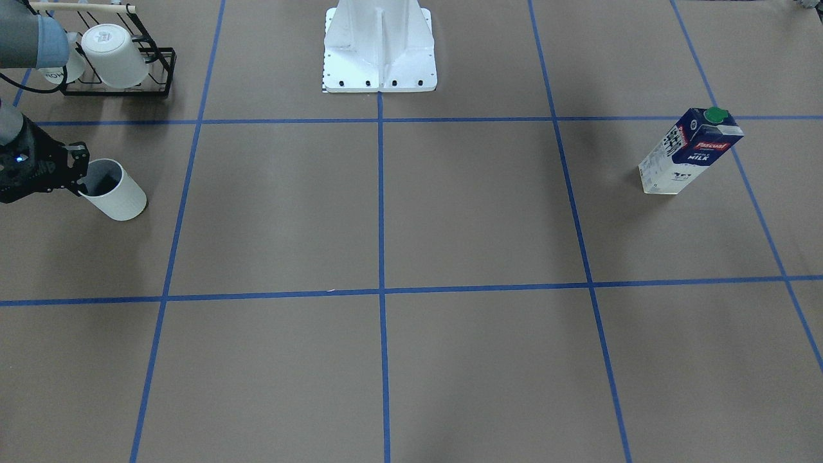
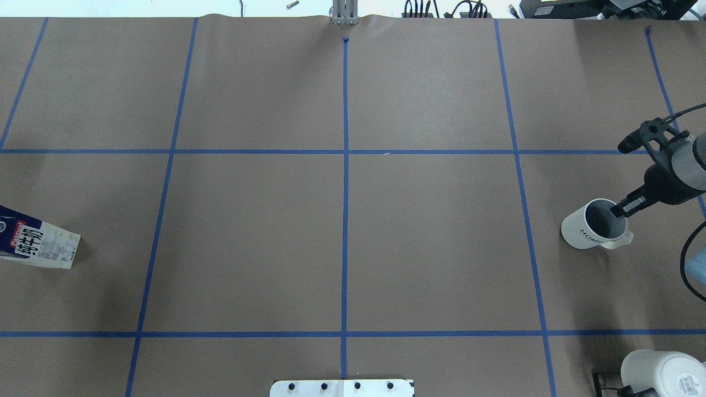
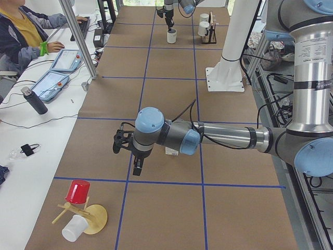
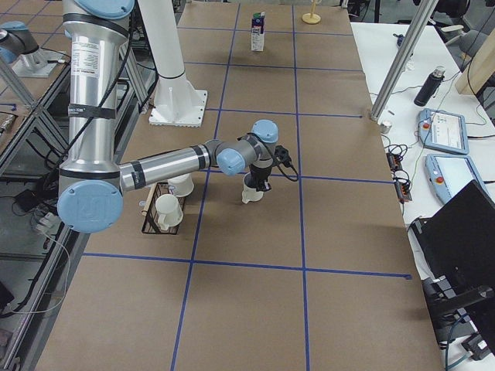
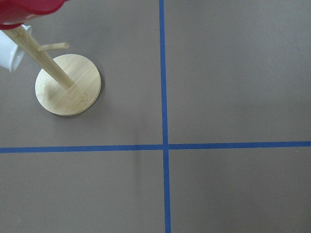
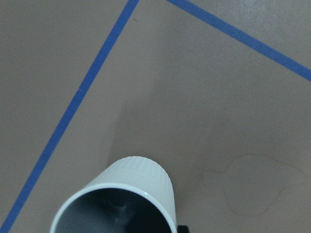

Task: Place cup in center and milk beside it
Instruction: 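Carry the white mug with the right gripper to the table center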

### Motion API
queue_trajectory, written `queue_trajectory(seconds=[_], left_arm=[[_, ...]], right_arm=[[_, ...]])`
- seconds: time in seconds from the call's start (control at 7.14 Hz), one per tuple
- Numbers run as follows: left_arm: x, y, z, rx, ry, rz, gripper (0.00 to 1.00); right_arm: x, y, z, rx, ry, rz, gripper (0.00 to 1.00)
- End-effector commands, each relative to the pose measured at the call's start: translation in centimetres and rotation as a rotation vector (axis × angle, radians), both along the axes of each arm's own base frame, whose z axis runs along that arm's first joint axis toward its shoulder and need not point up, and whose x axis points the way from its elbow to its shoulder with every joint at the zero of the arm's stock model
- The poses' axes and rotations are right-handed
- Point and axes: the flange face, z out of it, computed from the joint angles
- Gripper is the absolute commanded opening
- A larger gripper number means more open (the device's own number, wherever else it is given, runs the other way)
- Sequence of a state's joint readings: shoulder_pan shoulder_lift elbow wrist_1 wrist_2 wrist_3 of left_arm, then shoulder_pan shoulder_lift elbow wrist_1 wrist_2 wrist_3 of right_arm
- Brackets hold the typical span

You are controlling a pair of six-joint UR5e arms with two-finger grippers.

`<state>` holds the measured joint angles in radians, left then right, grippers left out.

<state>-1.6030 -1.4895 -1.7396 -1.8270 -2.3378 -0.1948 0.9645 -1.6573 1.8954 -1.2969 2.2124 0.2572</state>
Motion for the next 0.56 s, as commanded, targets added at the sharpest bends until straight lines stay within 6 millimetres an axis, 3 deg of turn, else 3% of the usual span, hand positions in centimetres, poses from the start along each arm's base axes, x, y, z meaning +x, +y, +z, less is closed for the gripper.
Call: queue_trajectory(seconds=[0.0, 0.14, 0.28, 0.42], left_arm=[[0.0, 0.0, -0.1, 0.001, 0.000, 0.000, 0.99], [0.0, 0.0, 0.0, 0.000, 0.000, 0.000, 0.99], [0.0, 0.0, 0.2, -0.004, 0.000, 0.001, 0.99], [0.0, 0.1, 0.2, -0.004, 0.000, 0.001, 0.99]], right_arm=[[-0.3, -0.2, -2.6, 0.010, -0.031, 0.025, 0.00], [-1.6, -1.1, -4.7, -0.001, -0.052, 0.051, 0.00], [-6.1, -1.3, -8.4, -0.022, -0.091, 0.057, 0.00], [-12.3, -0.6, -12.7, -0.053, -0.116, 0.072, 0.00]])
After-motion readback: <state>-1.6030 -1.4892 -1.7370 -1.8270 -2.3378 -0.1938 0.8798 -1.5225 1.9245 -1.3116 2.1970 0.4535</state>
